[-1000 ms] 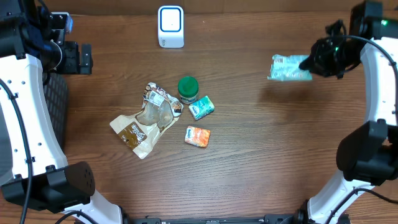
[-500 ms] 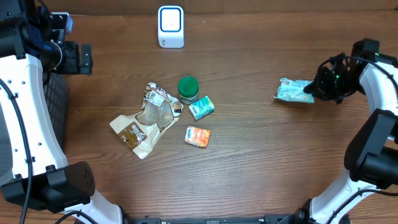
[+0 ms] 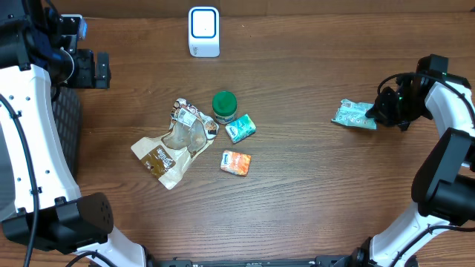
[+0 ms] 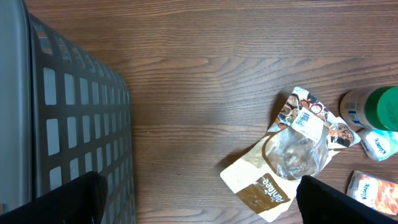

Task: Scan the item barcode
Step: 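Move the wipes pack to the right side, lower and release it, then move the right gripper to the light-blue tissue pack and grasp it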

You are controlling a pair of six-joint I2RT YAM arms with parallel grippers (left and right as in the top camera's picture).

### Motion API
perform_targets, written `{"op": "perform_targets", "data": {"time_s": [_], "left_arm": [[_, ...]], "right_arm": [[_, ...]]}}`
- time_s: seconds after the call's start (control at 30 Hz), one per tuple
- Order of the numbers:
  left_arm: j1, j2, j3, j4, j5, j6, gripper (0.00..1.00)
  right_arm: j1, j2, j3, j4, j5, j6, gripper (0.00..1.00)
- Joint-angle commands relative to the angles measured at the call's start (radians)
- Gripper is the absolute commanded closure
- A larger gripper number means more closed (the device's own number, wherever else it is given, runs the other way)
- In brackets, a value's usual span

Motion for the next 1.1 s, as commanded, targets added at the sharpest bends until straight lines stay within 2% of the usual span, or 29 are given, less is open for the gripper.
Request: {"op": "perform_targets", "data": {"time_s": [0.0, 0.03, 0.07, 0.3, 0.47, 0.5, 0.53, 0.7, 0.87, 1.0, 1.07], "left_arm": [[0.003, 0.004, 0.002, 0.002, 0.007, 0.021, 0.0], [0.003, 0.004, 0.002, 0.002, 0.007, 0.021, 0.0], [0.003, 0.004, 0.002, 0.002, 0.007, 0.021, 0.01], [0.003, 0.004, 0.002, 0.002, 0.007, 0.021, 0.0], [0.003, 0.004, 0.002, 0.002, 0.007, 0.021, 0.0], [0.003, 0.004, 0.002, 0.002, 0.007, 0.021, 0.01], [0.003, 0.004, 0.002, 0.002, 0.007, 0.021, 0.01], [0.003, 0.004, 0.002, 0.002, 0.007, 0.021, 0.0], [0.003, 0.004, 0.002, 0.002, 0.007, 0.021, 0.0], [0.003, 0.004, 0.002, 0.002, 0.007, 0.021, 0.0], [0.003, 0.004, 0.002, 0.001, 0.007, 0.021, 0.01]], "right_arm": [[-0.003, -0.01, -0.002, -0.032, 0.019, 0.018, 0.75], [-0.005, -0.01, 0.0, -0.045, 0.021, 0.018, 0.49], [-0.012, -0.01, 0.011, -0.066, 0.021, 0.018, 0.37], [-0.02, -0.026, 0.187, -0.269, 0.021, -0.003, 0.28], [0.035, -0.074, 0.356, -0.439, 0.021, -0.029, 0.21], [0.048, -0.082, 0.372, -0.459, 0.021, -0.036, 0.16], [0.087, -0.101, 0.393, -0.491, 0.026, -0.039, 0.0], [0.225, -0.111, 0.377, -0.509, 0.027, -0.039, 0.0], [0.375, -0.108, 0.329, -0.398, -0.065, -0.038, 0.0], [0.477, -0.106, 0.293, -0.297, -0.088, 0.02, 0.2], [0.545, -0.105, 0.246, -0.196, -0.088, 0.129, 0.23]]}}
